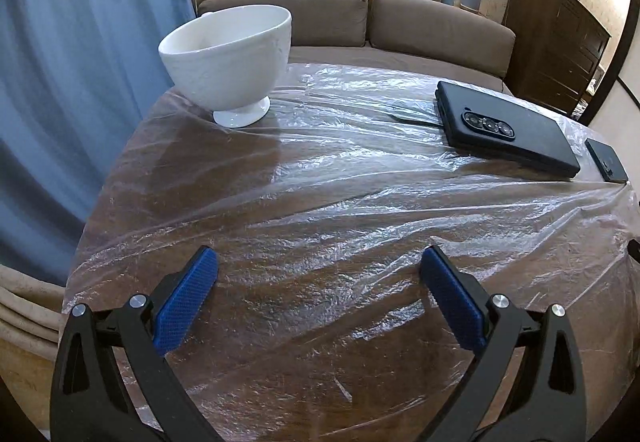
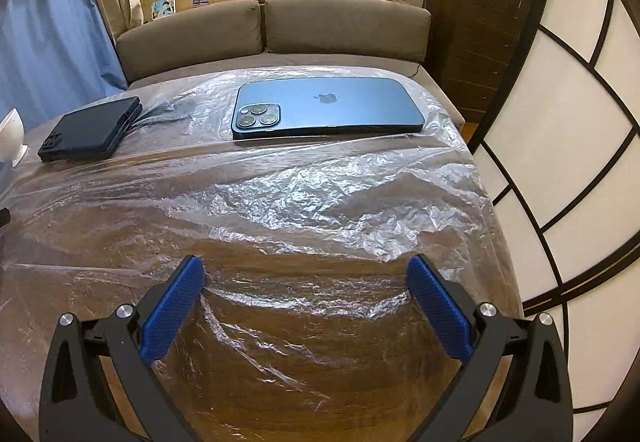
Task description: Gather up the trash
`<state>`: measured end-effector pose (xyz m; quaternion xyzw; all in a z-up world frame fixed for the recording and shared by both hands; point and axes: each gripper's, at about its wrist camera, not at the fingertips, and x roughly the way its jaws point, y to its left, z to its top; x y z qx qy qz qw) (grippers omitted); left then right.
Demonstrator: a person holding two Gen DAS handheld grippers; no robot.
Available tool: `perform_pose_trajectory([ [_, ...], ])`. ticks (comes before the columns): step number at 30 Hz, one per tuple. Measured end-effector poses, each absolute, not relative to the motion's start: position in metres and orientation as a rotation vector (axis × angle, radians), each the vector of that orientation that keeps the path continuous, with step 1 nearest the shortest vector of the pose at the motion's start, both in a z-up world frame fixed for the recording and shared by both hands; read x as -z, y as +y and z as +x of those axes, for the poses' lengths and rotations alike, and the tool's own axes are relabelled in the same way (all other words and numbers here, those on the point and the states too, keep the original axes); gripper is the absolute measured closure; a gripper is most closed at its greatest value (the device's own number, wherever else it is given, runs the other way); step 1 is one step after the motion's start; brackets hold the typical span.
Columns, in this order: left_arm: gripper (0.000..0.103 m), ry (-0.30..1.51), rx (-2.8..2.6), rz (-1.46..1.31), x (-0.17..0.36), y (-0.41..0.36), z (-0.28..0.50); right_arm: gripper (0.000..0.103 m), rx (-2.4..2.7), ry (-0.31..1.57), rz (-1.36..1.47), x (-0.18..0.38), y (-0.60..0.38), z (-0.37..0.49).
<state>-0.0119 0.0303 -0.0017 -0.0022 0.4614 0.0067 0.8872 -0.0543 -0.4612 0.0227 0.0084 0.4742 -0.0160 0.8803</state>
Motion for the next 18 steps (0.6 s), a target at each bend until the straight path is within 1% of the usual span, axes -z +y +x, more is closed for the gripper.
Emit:
perform_pose_trajectory([
  [18,0.001,0.959,-0.014,-0.005,0.0018,0.0304,-0.0118,0.004,0.033,0.988,0.018,-0.0225,-0.4617,-0.0548],
])
